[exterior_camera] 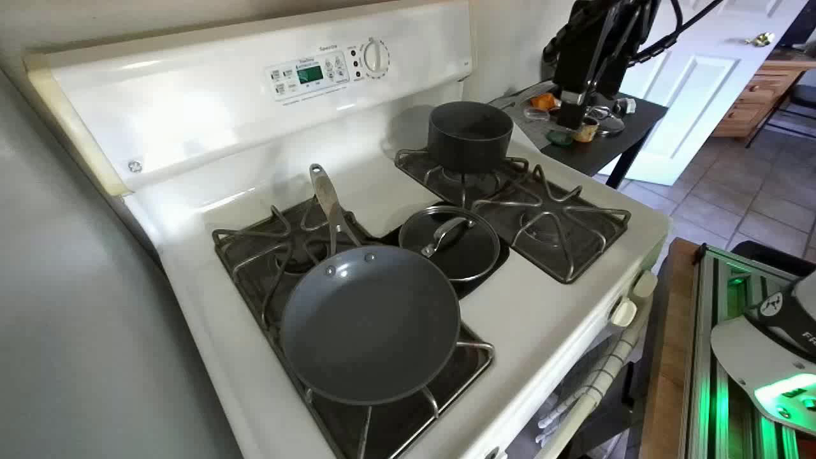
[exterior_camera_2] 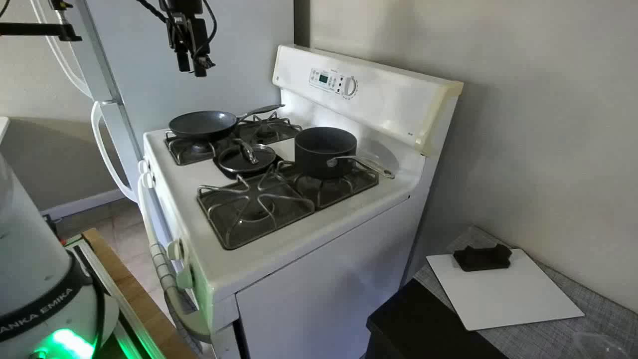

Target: Pick up the clear lid from the black oven mat and put it on the black pot

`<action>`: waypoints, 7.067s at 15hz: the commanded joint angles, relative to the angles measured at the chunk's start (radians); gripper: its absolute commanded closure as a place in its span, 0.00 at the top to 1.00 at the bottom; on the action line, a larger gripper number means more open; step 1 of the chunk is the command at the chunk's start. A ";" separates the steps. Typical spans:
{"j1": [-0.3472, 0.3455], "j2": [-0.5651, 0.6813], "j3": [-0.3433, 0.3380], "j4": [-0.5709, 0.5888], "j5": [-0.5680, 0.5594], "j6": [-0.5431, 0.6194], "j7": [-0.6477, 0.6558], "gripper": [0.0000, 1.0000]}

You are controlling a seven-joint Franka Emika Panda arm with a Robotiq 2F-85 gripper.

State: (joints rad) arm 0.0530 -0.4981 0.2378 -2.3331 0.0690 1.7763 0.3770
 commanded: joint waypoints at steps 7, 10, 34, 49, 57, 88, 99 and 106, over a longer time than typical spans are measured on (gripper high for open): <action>0.007 0.041 0.001 0.000 -0.046 0.032 -0.011 1.00; 0.009 0.123 0.002 0.003 -0.133 0.141 -0.082 1.00; 0.074 0.458 -0.093 0.010 -0.262 0.463 -0.878 1.00; 0.081 0.628 -0.057 0.039 -0.185 0.571 -1.074 0.84; 0.076 0.681 -0.052 0.088 -0.147 0.564 -1.083 0.84; 0.054 0.869 -0.052 0.356 -0.150 0.202 -1.122 0.53; 0.048 0.946 -0.044 0.446 -0.127 0.079 -1.162 0.20; 0.049 0.964 -0.044 0.477 -0.116 0.026 -1.161 0.00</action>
State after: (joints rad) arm 0.1092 0.4200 0.1863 -1.8889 -0.0614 1.8175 -0.7766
